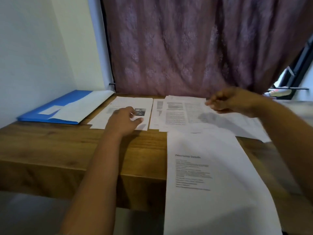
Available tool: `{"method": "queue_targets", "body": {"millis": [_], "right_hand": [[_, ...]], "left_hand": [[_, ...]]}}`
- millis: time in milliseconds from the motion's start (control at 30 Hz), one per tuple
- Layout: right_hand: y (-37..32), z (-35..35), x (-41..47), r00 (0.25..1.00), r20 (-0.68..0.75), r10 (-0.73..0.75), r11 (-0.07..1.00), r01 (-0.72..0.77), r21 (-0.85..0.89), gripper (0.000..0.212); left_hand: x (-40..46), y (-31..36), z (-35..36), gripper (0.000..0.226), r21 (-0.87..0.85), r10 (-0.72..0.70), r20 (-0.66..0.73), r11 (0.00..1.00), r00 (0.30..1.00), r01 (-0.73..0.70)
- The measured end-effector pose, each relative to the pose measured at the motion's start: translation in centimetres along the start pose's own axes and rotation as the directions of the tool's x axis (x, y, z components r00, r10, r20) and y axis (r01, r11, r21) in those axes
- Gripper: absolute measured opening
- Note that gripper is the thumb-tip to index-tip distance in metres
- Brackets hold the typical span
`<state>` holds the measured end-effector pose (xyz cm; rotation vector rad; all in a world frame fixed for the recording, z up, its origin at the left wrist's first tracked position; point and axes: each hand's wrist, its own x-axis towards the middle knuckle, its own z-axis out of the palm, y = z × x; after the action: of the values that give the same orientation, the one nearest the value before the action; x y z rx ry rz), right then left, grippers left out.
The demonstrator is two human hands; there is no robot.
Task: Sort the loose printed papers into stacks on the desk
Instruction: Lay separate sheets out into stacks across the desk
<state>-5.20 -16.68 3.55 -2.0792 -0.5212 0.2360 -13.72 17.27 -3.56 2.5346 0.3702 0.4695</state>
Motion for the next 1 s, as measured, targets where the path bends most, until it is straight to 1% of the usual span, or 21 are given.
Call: {"method": "queue_targets", "body": {"millis": [33,67,100,133,167,233,300,367,467,600,733,800,867,933,1000], "right_hand": [[0.7,-1.4,-1.8,0.998,0.042,0.049,0.995,-0.045,-0.087,0.021],[1.4,-2.1,-3.6,0.992,0.068,0.103,0.976,-0.088,-0.201,0.04],[2.2,-2.4,-4.7,0.986,0.078,0.145,0.938,-0.112,-0.328,0.058],[3.1,-2.3,-5.6,0.98,0.084,0.181,0.893,-0.128,-0.432,0.067],[3.9,-1.7,-6.4,0.972,0.106,0.211,0.848,-0.128,-0.514,0.068],[5.0,-0.3,-7.4,0.957,0.137,0.254,0.798,-0.127,-0.589,0.068],[5.8,0.7,-7.9,0.963,0.111,0.245,0.794,-0.133,-0.594,0.072],[6.4,1.1,-8.1,0.969,0.091,0.228,0.812,-0.138,-0.567,0.073],[7.0,1.0,-8.1,0.972,0.09,0.218,0.828,-0.135,-0.544,0.066],[7.4,0.9,-8.2,0.977,0.093,0.192,0.848,-0.117,-0.517,0.057],[8.5,1.0,-8.3,0.99,0.056,0.131,0.892,-0.093,-0.441,0.057],[9.2,0.9,-8.3,0.994,-0.027,0.107,0.922,-0.109,-0.372,0.065],[9.6,0.7,-8.1,0.989,-0.094,0.117,0.925,-0.143,-0.351,0.075],[9.9,0.7,-7.6,0.985,-0.114,0.131,0.908,-0.166,-0.386,0.08],[9.9,0.8,-7.3,0.985,-0.119,0.128,0.886,-0.167,-0.432,0.078]], "left_hand": [[-1.2,1.5,0.2,0.041,-0.042,0.01,0.047,0.999,0.999,-0.008],[-2.5,2.9,0.6,0.04,-0.075,0.029,0.099,0.997,0.995,-0.022],[-3.7,4.3,1.1,0.042,-0.11,0.064,0.153,0.993,0.986,-0.048],[-4.7,5.6,1.7,0.048,-0.141,0.116,0.216,0.986,0.97,-0.086],[-5.5,6.7,2.4,0.058,-0.16,0.165,0.284,0.979,0.944,-0.123],[-6.7,8.3,3.9,0.081,-0.108,0.225,0.414,0.974,0.882,-0.197],[-7.3,8.9,5.2,0.096,0.0,0.246,0.471,0.96,0.847,-0.279],[-7.5,8.7,5.9,0.102,0.053,0.249,0.464,0.95,0.85,-0.308],[-7.4,8.4,6.5,0.093,0.037,0.255,0.445,0.953,0.859,-0.302],[-7.4,8.2,6.7,0.082,-0.039,0.254,0.448,0.963,0.857,-0.266],[-7.8,8.2,6.7,0.071,-0.077,0.249,0.455,0.968,0.855,-0.241],[-7.9,8.2,6.6,0.08,-0.023,0.239,0.45,0.966,0.861,-0.256],[-7.9,8.3,6.4,0.099,0.074,0.204,0.438,0.962,0.875,-0.262],[-8.0,8.4,6.2,0.117,0.118,0.168,0.44,0.963,0.882,-0.242],[-8.2,8.5,6.2,0.122,0.115,0.166,0.443,0.964,0.881,-0.24]]}}
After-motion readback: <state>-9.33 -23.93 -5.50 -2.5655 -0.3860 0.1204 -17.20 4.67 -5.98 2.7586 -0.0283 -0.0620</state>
